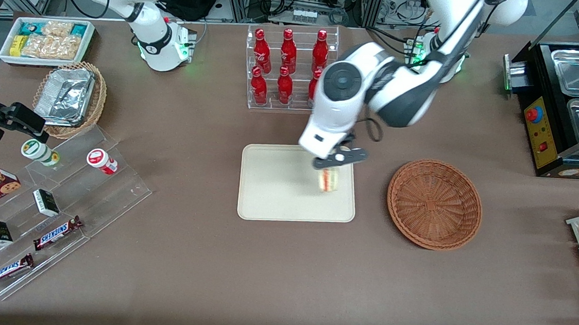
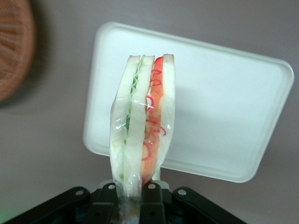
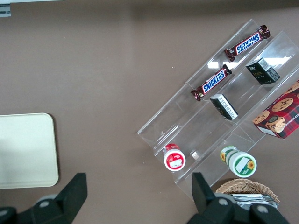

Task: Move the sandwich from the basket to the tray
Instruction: 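Carry the sandwich over the cream tray and lower it, opening the gripper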

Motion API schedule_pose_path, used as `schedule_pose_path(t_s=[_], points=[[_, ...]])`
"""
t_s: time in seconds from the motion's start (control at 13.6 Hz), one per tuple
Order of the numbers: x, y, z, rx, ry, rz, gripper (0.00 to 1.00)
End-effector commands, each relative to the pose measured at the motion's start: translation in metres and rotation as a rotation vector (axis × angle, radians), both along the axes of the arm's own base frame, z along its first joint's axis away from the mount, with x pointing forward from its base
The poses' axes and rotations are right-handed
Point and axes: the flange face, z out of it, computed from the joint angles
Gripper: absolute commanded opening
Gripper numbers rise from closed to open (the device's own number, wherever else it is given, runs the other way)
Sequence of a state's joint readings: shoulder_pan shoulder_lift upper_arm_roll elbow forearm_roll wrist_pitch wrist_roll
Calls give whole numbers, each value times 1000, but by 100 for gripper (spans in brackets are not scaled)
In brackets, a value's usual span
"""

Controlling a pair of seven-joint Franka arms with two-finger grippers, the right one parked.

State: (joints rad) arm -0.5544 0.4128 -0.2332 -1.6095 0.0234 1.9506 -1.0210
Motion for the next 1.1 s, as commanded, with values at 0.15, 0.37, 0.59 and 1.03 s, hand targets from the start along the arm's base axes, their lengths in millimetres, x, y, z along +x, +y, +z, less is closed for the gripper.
schedule_pose_path(t_s=[0.15,0.37,0.59,1.03], points=[[-3,-50,-65,-37,-56,-44,9],[-3,-65,-104,-19,-87,-56,10],[-3,-65,-119,-9,-88,-61,10],[-6,-65,-145,9,-62,-72,37]])
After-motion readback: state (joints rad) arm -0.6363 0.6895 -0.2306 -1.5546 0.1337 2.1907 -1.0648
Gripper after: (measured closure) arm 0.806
